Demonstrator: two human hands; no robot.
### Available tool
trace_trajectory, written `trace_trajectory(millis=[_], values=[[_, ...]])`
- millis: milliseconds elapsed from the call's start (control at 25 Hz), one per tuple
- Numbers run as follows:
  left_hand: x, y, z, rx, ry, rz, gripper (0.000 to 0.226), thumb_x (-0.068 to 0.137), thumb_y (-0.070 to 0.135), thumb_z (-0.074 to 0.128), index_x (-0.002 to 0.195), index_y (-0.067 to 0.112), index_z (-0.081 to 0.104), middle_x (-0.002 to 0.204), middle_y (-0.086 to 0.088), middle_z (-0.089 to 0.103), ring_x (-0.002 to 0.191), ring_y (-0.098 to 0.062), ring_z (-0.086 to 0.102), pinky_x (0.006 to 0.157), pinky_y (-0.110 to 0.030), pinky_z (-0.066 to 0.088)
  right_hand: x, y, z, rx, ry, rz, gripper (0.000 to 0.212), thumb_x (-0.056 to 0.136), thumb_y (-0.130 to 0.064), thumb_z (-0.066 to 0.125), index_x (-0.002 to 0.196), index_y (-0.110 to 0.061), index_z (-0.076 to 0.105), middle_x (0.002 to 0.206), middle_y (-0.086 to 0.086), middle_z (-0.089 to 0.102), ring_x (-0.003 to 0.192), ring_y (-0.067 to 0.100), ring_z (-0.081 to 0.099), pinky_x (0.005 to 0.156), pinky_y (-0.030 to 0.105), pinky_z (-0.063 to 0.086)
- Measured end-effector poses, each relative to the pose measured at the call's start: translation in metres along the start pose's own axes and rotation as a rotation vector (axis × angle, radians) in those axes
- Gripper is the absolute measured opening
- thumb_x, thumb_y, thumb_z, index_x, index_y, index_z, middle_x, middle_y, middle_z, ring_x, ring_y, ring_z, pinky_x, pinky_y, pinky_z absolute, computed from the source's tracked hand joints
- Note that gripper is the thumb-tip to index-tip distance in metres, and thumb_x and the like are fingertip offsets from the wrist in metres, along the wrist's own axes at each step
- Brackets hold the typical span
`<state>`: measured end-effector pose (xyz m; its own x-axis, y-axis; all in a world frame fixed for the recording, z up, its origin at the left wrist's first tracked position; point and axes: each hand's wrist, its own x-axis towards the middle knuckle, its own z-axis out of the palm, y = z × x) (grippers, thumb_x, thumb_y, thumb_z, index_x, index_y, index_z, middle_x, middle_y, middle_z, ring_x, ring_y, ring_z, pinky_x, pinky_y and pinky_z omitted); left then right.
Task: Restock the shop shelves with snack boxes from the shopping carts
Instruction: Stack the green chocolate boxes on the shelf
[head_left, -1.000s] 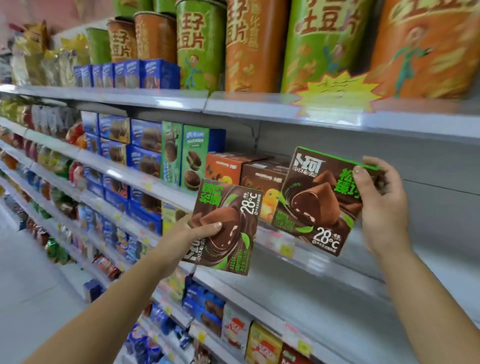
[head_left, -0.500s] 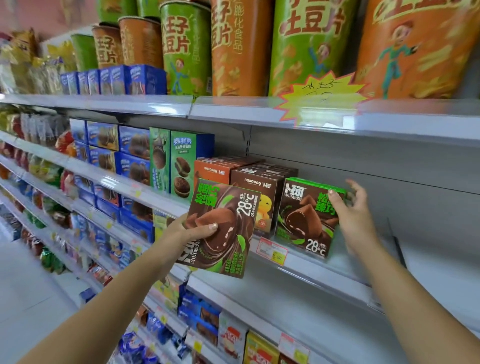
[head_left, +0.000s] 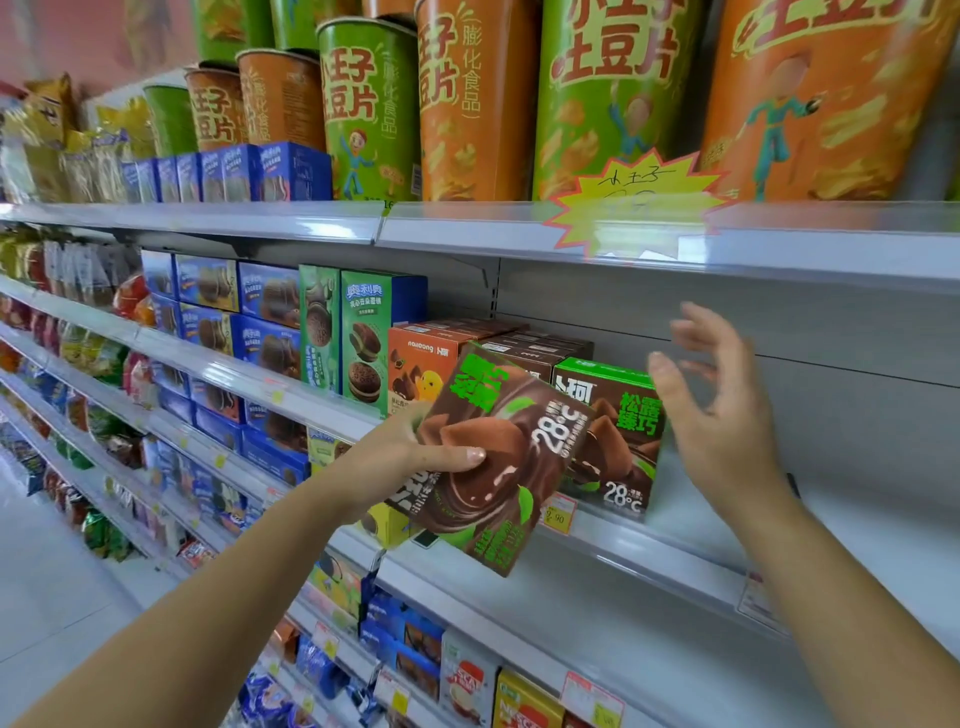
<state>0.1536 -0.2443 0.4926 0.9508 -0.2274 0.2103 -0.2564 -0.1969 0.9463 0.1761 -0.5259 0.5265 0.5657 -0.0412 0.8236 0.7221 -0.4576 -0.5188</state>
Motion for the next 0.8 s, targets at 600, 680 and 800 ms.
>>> trace_trajectory(millis=[600,680,800], values=[[0.044,0.042,0.110,-0.187,-0.364,-0.067,0.052,0.086,0.022,0.069,0.130,0.002,0.050,0.114,-0.016,0.071,0.100,-0.027,0.070,0.088,-0.036,0.058,-0.014,0.013,-0.105,0.513,-0.085,0.590,0.046,0.073,-0.019,0.070,0.117,-0.028,0.060,0.096,0.004,0.072,0.063,0.019,0.070,0.053,0.029,0.057],[0.049,0.046,0.133,-0.154,-0.302,-0.011,0.039,0.089,0.014,0.069,0.124,0.003,0.055,0.119,-0.016,0.069,0.098,-0.024,0.070,0.080,-0.030,0.060,-0.015,0.018,-0.118,0.511,-0.053,0.611,0.042,0.073,-0.022,0.073,0.112,-0.030,0.060,0.096,0.006,0.072,0.062,0.019,0.071,0.051,0.029,0.056],[0.056,0.065,0.149,-0.041,-0.205,0.102,0.026,0.090,0.010,0.067,0.115,0.016,0.064,0.107,-0.004,0.075,0.090,-0.017,0.071,0.074,-0.027,0.057,-0.008,0.023,-0.151,0.272,-0.167,0.521,0.053,0.051,-0.052,0.087,0.097,-0.037,0.065,0.097,-0.002,0.072,0.076,0.010,0.070,0.063,0.022,0.055]])
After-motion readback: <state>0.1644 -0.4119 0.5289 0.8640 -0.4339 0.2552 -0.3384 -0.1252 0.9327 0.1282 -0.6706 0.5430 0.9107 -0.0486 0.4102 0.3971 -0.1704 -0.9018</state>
